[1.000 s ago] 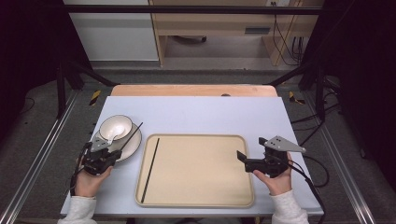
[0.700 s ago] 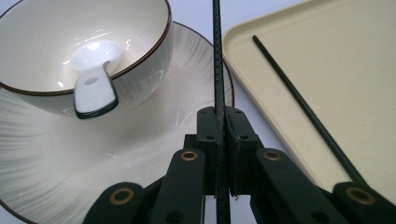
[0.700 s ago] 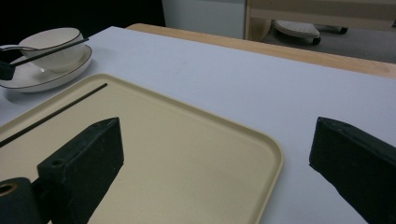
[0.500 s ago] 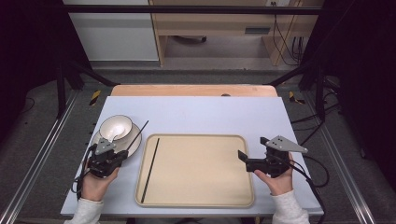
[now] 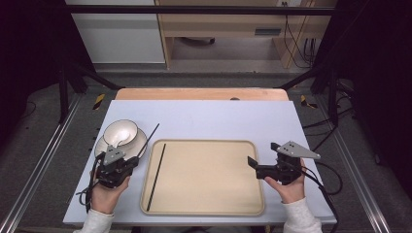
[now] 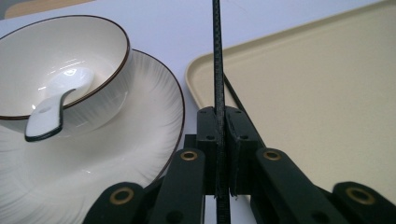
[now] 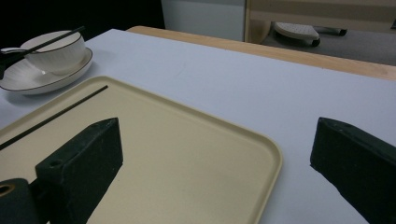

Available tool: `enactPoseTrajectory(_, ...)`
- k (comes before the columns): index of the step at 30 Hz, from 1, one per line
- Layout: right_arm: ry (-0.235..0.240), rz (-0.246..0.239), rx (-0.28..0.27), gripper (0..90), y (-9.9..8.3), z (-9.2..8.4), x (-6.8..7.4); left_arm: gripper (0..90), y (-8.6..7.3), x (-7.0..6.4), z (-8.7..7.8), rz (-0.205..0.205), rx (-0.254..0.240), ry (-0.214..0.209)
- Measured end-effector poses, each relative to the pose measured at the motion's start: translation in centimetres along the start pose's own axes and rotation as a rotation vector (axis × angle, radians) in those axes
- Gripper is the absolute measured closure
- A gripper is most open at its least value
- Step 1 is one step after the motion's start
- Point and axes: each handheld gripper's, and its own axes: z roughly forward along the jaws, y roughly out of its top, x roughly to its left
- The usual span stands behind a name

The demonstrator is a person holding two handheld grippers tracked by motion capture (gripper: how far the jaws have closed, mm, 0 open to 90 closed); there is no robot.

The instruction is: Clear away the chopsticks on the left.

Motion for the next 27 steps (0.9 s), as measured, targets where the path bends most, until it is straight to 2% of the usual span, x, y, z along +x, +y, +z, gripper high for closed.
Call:
enactPoseTrajectory(3,0.0,-0.002,0.001,2.7,0.0,0.0,0.0,84.9,-0.1,-0.9,0.1,-0.008,-0.012,0.008)
enactPoseTrajectory(5,0.0,-0.002,0.001,2.7,0.0,0.0,0.0,84.9,-0.1,-1.1,0.1,-0.002,-0.009,0.009)
enactPoseTrajectory(6,0.0,0.001,0.0,2.7,0.0,0.0,0.0,84.9,-0.1,-1.6,0.2,-0.013,-0.021,0.018)
enactPoseTrajectory(19,0.001,0.006,-0.008,2.8,0.1,-0.3,0.1,84.9,-0.8,-3.4,0.3,-0.038,-0.052,0.052)
enactPoseTrajectory(23,0.002,0.004,-0.008,2.8,0.1,-0.3,0.2,84.9,-0.7,-3.8,0.4,-0.076,-0.076,0.062)
enactPoseTrajectory(27,0.003,0.004,-0.01,2.8,0.1,-0.3,0.2,84.9,-0.6,-4.2,0.5,-0.102,-0.079,0.071)
